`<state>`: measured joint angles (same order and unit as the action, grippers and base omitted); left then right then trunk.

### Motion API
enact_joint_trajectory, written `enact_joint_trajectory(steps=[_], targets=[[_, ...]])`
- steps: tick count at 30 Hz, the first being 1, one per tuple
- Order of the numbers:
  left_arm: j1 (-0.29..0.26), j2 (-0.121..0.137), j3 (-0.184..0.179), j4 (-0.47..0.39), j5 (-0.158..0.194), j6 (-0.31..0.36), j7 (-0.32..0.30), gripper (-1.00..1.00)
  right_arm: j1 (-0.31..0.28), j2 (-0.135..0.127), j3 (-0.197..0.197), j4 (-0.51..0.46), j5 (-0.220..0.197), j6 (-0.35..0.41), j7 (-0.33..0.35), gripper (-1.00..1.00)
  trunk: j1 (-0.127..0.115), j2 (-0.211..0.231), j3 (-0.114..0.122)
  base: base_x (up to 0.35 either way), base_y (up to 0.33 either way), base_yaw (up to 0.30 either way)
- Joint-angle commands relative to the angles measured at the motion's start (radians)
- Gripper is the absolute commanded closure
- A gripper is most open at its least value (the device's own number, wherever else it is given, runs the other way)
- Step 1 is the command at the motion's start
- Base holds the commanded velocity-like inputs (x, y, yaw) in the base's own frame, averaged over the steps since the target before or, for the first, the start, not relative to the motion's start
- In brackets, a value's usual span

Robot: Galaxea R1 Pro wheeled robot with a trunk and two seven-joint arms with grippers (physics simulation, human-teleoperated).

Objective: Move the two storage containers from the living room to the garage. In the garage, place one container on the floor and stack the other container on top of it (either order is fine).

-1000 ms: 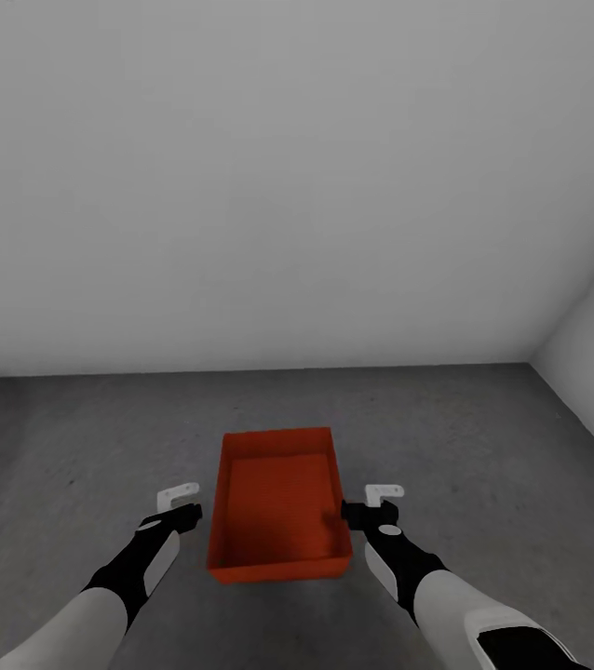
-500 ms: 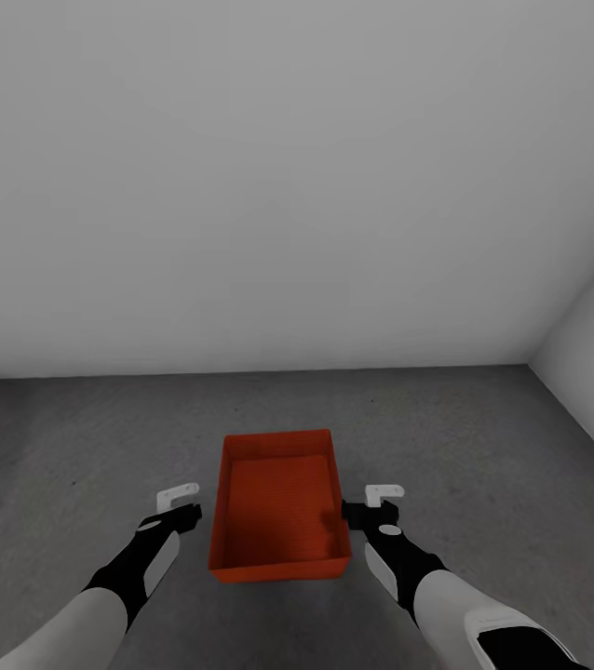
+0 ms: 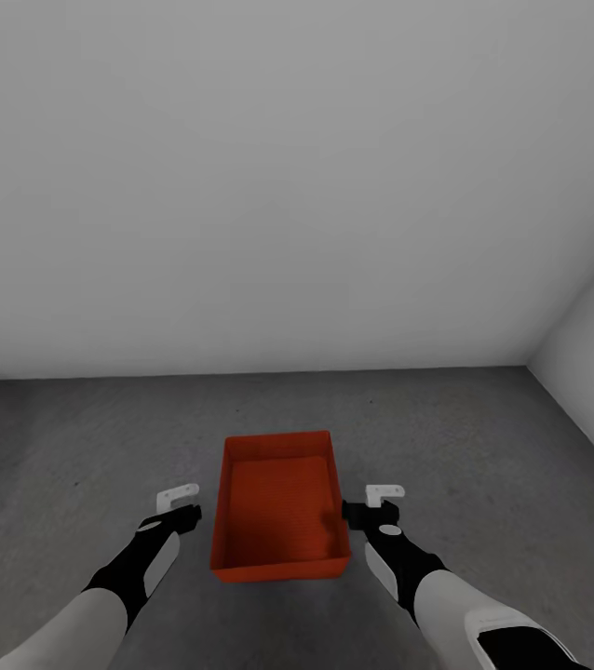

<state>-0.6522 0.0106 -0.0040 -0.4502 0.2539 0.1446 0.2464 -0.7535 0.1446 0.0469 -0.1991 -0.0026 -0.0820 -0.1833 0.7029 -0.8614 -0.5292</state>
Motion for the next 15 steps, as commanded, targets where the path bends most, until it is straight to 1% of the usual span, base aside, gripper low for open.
enact_joint_trajectory(steps=[1, 15], targets=[[0.000, 0.000, -0.001, -0.002, 0.005, 0.006, 0.004, -1.00, -0.001, 0.000, 0.005, 0.001, 0.000, -0.002, -0.005, -1.00, -0.004, 0.007, 0.002, 0.000, 0.000, 0.000], [0.000, 0.000, -0.001, -0.002, 0.005, 0.006, 0.004, -1.00, -0.001, 0.001, 0.006, 0.001, 0.000, -0.004, -0.004, -1.00, -0.057, 0.105, 0.046, 0.000, 0.000, 0.000]])
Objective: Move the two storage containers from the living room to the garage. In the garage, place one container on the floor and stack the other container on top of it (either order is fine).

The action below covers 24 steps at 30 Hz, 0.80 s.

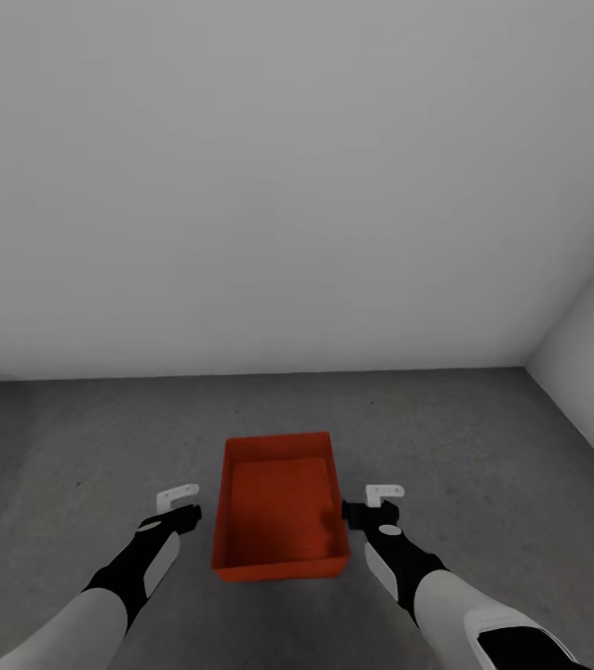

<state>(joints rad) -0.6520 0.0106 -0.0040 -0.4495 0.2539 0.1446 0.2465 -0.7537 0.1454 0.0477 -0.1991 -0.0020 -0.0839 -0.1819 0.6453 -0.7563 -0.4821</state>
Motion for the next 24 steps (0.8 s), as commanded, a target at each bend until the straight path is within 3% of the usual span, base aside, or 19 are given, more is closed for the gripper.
enact_joint_trajectory(steps=[1, 6, 24], targets=[[0.000, 0.000, -0.001, -0.003, 0.005, 0.006, 0.004, -1.00, -0.001, 0.000, 0.005, 0.001, 0.000, -0.003, -0.005, -1.00, -0.004, 0.006, 0.002, 0.000, 0.000, 0.000], [0.000, 0.000, -0.001, -0.002, 0.005, 0.006, 0.004, -1.00, -0.001, 0.000, 0.005, 0.001, 0.000, -0.004, -0.004, -1.00, -0.023, 0.041, 0.018, 0.000, 0.000, 0.000], [0.000, 0.000, -0.002, 0.007, -0.001, 0.003, 0.005, -1.00, -0.001, 0.000, 0.002, 0.001, -0.008, -0.004, -0.025, -1.00, -0.023, 0.041, 0.043, 0.000, 0.000, 0.000]])
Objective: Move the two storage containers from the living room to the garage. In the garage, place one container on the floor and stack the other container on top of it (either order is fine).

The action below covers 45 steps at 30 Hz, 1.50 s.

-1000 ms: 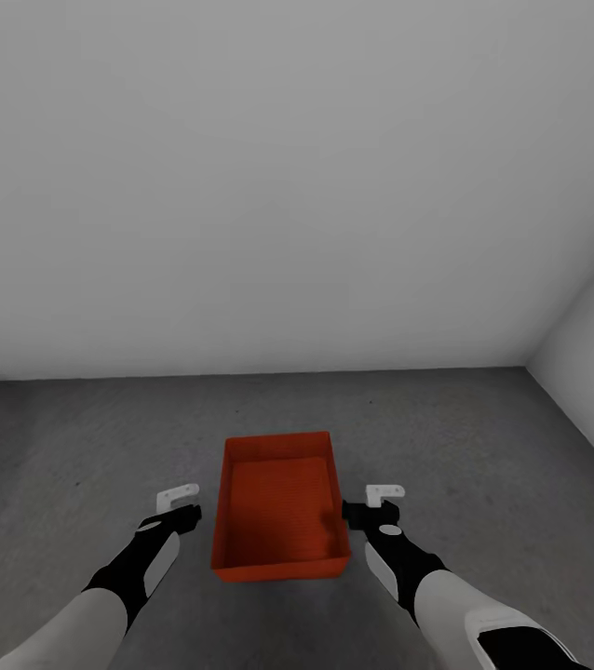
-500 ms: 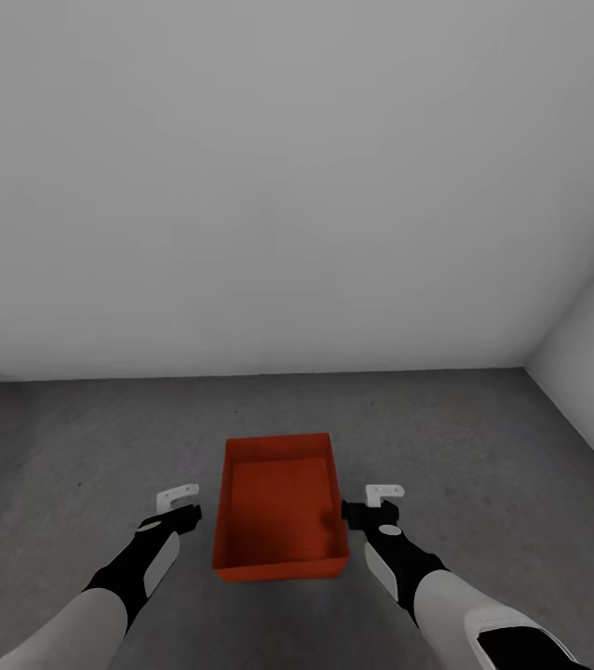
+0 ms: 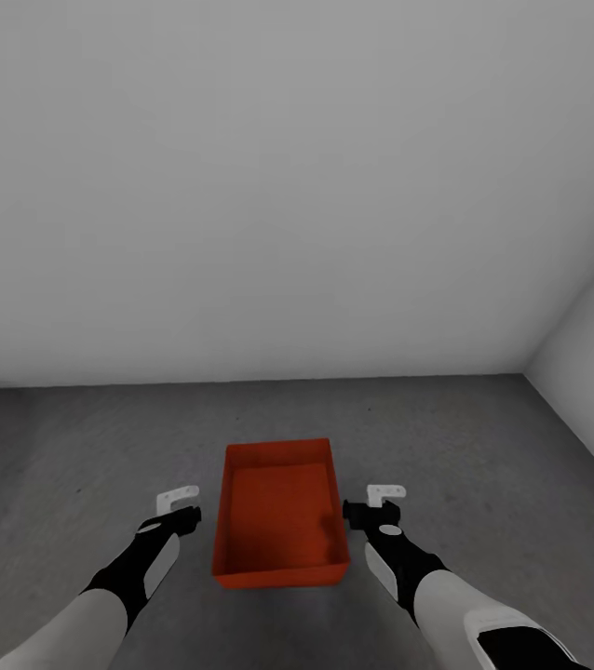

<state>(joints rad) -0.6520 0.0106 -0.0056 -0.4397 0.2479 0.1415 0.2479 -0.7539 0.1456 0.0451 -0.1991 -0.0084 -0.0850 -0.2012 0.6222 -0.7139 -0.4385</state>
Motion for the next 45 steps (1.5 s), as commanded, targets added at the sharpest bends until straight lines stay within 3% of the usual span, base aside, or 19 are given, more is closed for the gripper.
enact_joint_trajectory(steps=[1, 23, 32, 39, 45], targets=[[0.000, 0.000, -0.001, -0.001, 0.005, 0.006, 0.003, -1.00, -0.001, 0.000, 0.004, 0.001, -0.002, -0.002, -0.005, -1.00, 0.000, -0.001, 0.001, 0.000, 0.000, 0.000], [0.000, 0.002, -0.001, 0.003, 0.006, 0.006, -0.001, -1.00, -0.001, -0.001, 0.004, 0.002, -0.001, 0.010, -0.003, -1.00, 0.000, -0.001, 0.036, 0.000, 0.000, 0.000], [0.000, 0.002, -0.002, 0.043, 0.002, 0.004, -0.003, -1.00, -0.001, -0.004, 0.002, 0.015, -0.006, 0.011, -0.003, -1.00, 0.000, -0.001, 0.051, 0.000, 0.000, 0.000], [0.000, 0.009, -0.003, 0.068, 0.003, 0.004, -0.011, -1.00, 0.000, -0.071, 0.002, 0.057, -0.015, 0.012, 0.003, -1.00, 0.000, -0.001, 0.062, 0.000, 0.000, 0.000], [0.000, 0.011, -0.006, 0.083, 0.002, 0.005, -0.012, -1.00, 0.000, -0.092, 0.000, 0.157, -0.016, 0.005, 0.005, -1.00, 0.000, -0.001, 0.072, 0.000, 0.000, 0.000]])
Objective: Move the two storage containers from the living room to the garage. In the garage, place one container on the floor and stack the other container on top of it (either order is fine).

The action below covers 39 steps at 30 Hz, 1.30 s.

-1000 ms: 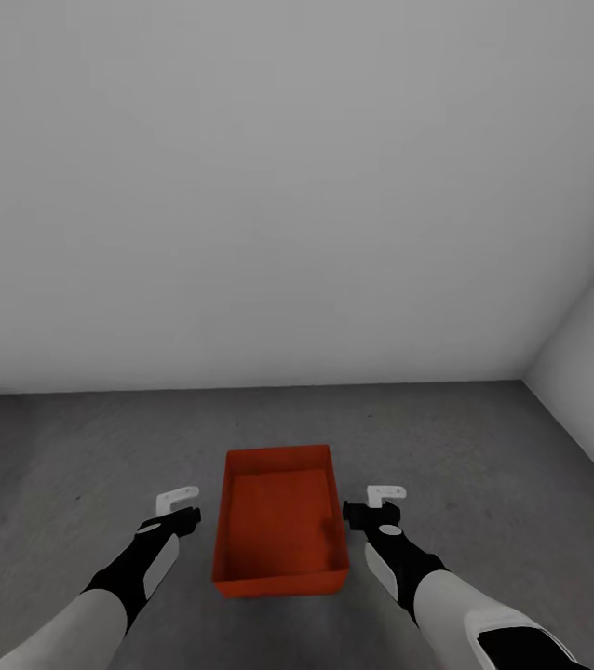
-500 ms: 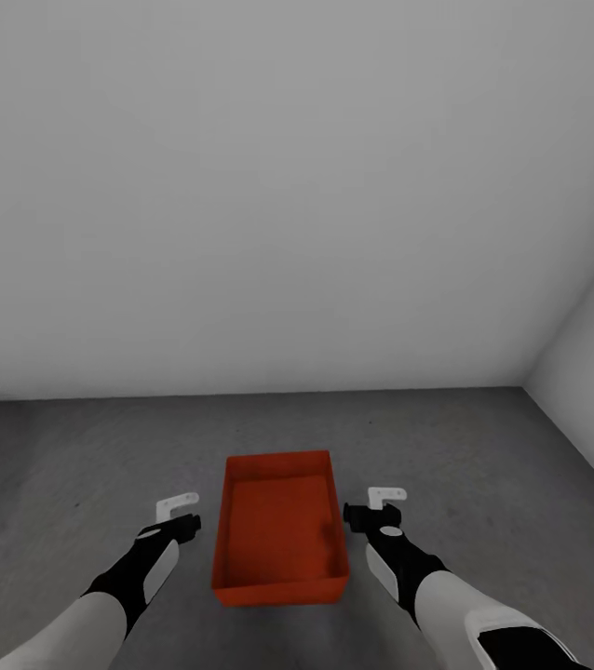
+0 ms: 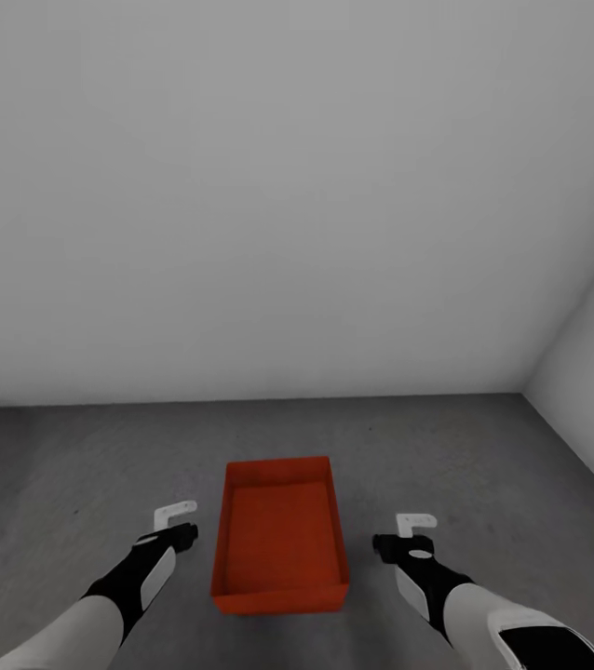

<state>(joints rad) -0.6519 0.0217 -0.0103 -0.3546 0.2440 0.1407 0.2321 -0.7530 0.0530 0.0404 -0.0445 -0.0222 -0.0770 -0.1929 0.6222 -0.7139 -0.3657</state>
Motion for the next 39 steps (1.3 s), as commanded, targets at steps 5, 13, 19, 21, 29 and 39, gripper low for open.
enact_joint_trajectory(steps=[5, 13, 19, 21, 29, 39], targets=[[0.000, 0.002, -0.003, 0.037, 0.004, 0.005, 0.003, -1.00, -0.001, -0.003, 0.004, 0.044, -0.005, -0.006, -0.005, -1.00, 0.000, -0.001, 0.007, 0.000, 0.000, 0.000], [0.000, 0.019, -0.002, 0.081, 0.013, 0.005, 0.001, -1.00, -0.001, -0.029, 0.003, 0.060, -0.005, 0.001, -0.005, -1.00, 0.000, -0.001, 0.019, 0.000, 0.000, 0.000], [0.000, 0.006, -0.001, 0.078, 0.009, 0.005, 0.007, -1.00, -0.001, -0.031, 0.003, 0.060, -0.003, 0.002, -0.005, -1.00, 0.000, -0.001, 0.020, 0.000, 0.000, 0.000], [0.000, -0.002, -0.001, 0.077, 0.011, 0.004, 0.005, -1.00, -0.001, -0.029, 0.003, 0.059, -0.002, 0.001, -0.005, -1.00, 0.000, -0.001, 0.020, 0.000, 0.000, 0.000], [0.000, -0.015, 0.001, 0.075, 0.012, 0.004, 0.005, -1.00, -0.001, -0.020, 0.003, 0.058, -0.001, -0.004, -0.005, -1.00, 0.000, -0.001, 0.020, -0.003, 0.001, 0.000], [0.000, -0.014, 0.003, 0.079, 0.016, 0.005, 0.012, -1.00, -0.001, -0.019, 0.001, 0.058, -0.001, -0.007, -0.005, -1.00, 0.000, -0.001, 0.020, -0.210, 0.116, 0.000]])
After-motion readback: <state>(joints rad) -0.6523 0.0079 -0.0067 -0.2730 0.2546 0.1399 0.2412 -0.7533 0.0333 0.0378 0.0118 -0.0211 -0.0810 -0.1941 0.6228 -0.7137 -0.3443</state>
